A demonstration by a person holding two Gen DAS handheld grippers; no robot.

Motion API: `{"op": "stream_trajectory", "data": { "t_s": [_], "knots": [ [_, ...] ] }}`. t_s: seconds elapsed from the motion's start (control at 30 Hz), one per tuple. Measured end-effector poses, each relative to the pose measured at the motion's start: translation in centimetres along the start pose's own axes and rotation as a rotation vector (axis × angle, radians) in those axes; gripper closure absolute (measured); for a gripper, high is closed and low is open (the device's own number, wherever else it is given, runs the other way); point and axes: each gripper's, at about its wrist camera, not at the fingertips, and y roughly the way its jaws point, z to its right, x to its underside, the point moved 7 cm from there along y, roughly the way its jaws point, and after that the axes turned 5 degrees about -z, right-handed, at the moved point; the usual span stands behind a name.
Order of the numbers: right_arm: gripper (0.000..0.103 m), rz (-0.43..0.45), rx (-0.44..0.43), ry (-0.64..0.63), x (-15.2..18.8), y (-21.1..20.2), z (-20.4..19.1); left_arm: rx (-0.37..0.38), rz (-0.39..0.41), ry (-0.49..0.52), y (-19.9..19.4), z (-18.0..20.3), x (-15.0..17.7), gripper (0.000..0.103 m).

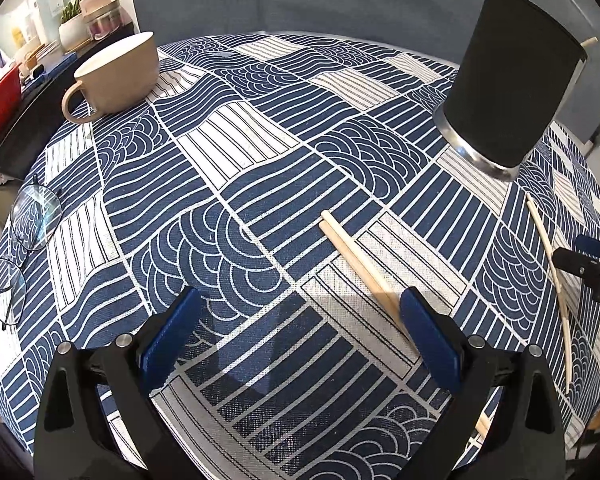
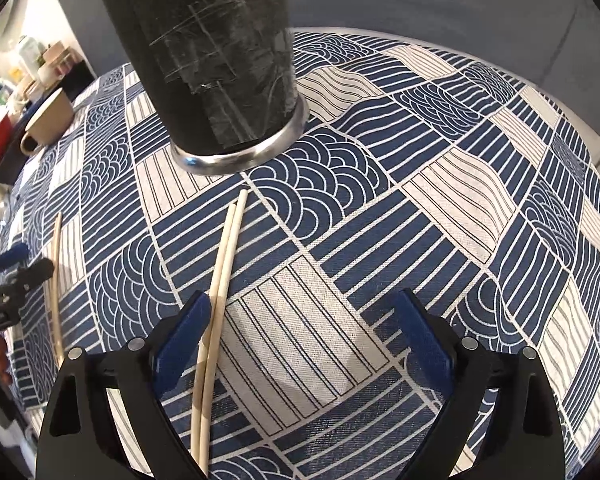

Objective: Organize utensils
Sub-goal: 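Lower both open grippers back toward the remaining wooden sticks, then close both grippers together on another wooden stick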

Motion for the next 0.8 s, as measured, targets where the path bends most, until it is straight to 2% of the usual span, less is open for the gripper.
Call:
{"op": "stream_trajectory", "data": {
  "t_s": [0.17,0.27,0.37,0.47,0.53,0.63,0.8],
  "knots": [
    [0.014,0.003,-0.019,0.028,0.0,-0.1,0.3,-0.002,0.003,0.0,0.0,-0.1,-0.1,0.005],
    [0.013,0.007,0.024,-0.015,-0.1,0.0,0.1,-0.012,0.01,0.003,0.0,-0.1,0.1,0.004],
    [0.01,-0.008,0.024,0.03,-0.1,0.3,0.6,-0.022,0.019,-0.009,0.0,-0.1,0.1,0.004],
    [0.008,-0.036,0.092,0.025,-0.1,0.6,0.6,-0.032,0.03,-0.029,0.1,-0.2,0.2,0.004],
    [0.008,-0.048,0.095,0.03,-0.2,0.5,0.7,-0.038,0.031,-0.038,0.0,-0.5,0.3,0.004],
    [0.008,-0.051,0.081,0.034,-0.1,0.4,0.8,-0.095,0.015,-0.048,-0.1,-1.3,0.9,0.004],
    [0.01,-0.076,0.083,0.033,-0.3,0.4,0.6,-0.11,-0.016,-0.088,-0.3,-1.7,1.2,0.004]
  ]
}}
